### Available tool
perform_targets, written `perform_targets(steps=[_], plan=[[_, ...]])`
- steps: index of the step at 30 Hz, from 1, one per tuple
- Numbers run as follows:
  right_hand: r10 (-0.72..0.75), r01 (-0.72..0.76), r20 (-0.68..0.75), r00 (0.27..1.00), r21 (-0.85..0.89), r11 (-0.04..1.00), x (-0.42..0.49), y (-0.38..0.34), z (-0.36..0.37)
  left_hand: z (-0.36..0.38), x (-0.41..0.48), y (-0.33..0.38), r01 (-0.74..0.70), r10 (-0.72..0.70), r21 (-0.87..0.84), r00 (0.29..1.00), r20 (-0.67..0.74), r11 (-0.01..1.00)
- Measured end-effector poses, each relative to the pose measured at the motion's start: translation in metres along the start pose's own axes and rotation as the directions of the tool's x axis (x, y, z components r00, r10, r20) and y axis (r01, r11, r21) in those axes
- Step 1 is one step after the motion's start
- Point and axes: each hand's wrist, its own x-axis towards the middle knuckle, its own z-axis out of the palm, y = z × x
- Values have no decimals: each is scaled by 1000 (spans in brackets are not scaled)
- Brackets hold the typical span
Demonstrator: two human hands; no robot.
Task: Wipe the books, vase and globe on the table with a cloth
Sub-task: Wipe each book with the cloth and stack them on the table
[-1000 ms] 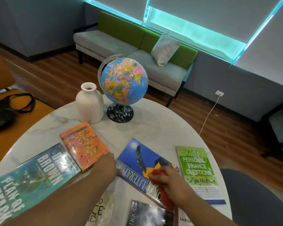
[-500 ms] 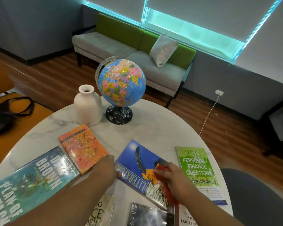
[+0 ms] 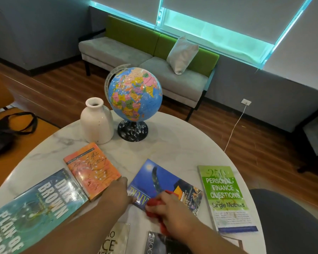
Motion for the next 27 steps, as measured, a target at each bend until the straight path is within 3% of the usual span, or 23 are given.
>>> perform_targets(steps=[2, 5, 7, 11, 14, 15, 17, 20, 24, 27], plan=[[-62, 62, 4, 998, -51, 997, -24, 14, -12, -1, -1, 2, 13, -13, -6, 1000, 4, 1000], [164, -162, 38, 986, -52, 985, -46, 38, -35, -4, -5, 4, 27, -27, 9, 1000, -1, 1000], [332, -336, -46, 942, -117, 935, -52, 46, -54, -4, -6, 5, 43, -44, 19, 999, 4, 999], [658, -643, -62, 751, 158, 749, -51, 51, -93, -4, -10, 9, 83, -83, 47, 997, -6, 995], [692, -644, -97, 716, 290, 708, -52, 47, -109, 0, -12, 12, 182, -204, -226, 976, -79, 957], [700, -636, -102, 706, 342, 691, -53, 46, -111, 1, -12, 12, 215, -259, -364, 963, -77, 906], [729, -652, -68, 682, 397, 647, -51, 42, -110, 2, -17, 12, 309, -358, -630, 932, 53, 712], [768, -692, 7, 641, 440, 573, -50, 37, -102, 5, -36, 16, 510, -304, -776, 856, 418, 370], [775, -724, 28, 631, 382, 575, -44, 39, -83, 12, -43, 29, 554, -239, -792, 830, 504, 256], [738, -721, 61, 672, 279, 634, -39, 32, -75, 15, -42, 40, 577, -279, -802, 804, 525, 156]])
